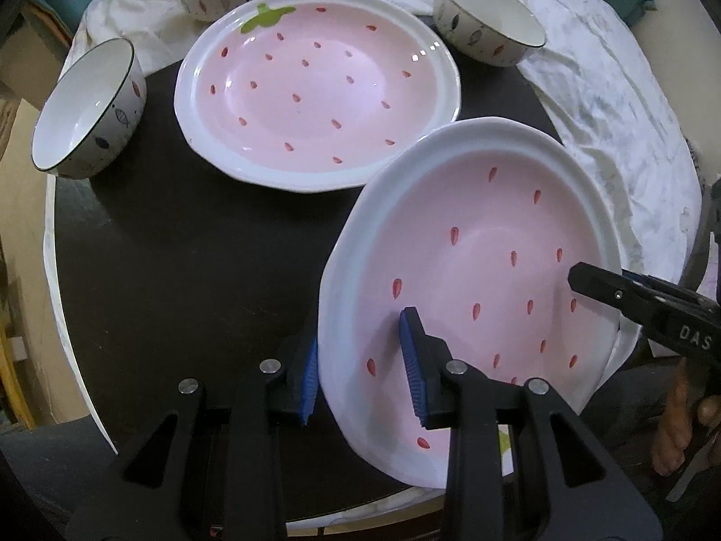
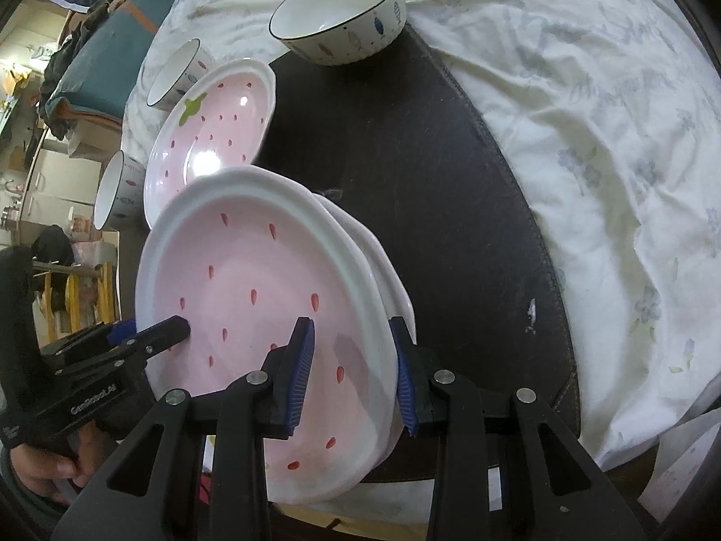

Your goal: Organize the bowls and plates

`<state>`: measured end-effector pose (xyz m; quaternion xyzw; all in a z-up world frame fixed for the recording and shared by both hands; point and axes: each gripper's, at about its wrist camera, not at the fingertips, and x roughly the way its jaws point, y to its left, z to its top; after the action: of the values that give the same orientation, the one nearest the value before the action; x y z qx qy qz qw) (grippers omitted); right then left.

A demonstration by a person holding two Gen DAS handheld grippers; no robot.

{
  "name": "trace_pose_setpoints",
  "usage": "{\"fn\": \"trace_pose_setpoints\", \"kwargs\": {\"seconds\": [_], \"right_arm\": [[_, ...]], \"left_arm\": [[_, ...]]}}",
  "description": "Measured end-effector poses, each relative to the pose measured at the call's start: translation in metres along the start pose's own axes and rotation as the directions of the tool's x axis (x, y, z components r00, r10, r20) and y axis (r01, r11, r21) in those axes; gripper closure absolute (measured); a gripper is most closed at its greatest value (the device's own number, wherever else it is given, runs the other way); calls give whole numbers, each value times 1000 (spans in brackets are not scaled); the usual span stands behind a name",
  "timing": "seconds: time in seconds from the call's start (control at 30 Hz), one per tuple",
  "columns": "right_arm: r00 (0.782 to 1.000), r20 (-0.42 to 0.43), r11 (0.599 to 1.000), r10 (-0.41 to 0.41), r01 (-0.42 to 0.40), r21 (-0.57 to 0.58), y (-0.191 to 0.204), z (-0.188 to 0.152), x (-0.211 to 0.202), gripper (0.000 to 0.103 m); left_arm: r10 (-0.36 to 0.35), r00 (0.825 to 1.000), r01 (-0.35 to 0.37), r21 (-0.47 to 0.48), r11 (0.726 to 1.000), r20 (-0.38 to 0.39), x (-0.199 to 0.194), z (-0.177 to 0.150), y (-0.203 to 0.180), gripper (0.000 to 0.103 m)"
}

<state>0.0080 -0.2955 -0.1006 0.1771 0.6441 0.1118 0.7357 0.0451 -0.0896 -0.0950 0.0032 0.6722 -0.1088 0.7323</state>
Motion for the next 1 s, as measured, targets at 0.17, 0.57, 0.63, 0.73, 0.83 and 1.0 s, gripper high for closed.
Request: {"fn": "trace_pose_setpoints", "kwargs": {"seconds": [0.17,0.57,0.63,0.73,0.83,1.0], "right_arm": [[1000,-1,1000,-13,13,-9,3,0,2,68],[999,2,999,-35,35,-8,4,0,-1,68],[999,4,999,-39,39,-11,4,-2,-4,68],[999,10,999,-44,45,-10,4,-2,-6,69],[995,28,995,-94,95,-33,8,-1,-9,68],[996,38,996,-84,86,-37,6,1,-15,69]], "left_arm": [[-1,999,1,-14,1000,-43,13,-3,4,74],[-11,1000,11,7,1000,-25,19,-10,10,73],[-8,1000,8,8,1000,-26,19,-11,11,73],[-19,999,19,-5,1000,-25,20,-9,11,73],[-29,999,28,-7,1000,-29,20,-8,13,73],[-38,999,38,-18,999,-39,21,-11,15,73]]}}
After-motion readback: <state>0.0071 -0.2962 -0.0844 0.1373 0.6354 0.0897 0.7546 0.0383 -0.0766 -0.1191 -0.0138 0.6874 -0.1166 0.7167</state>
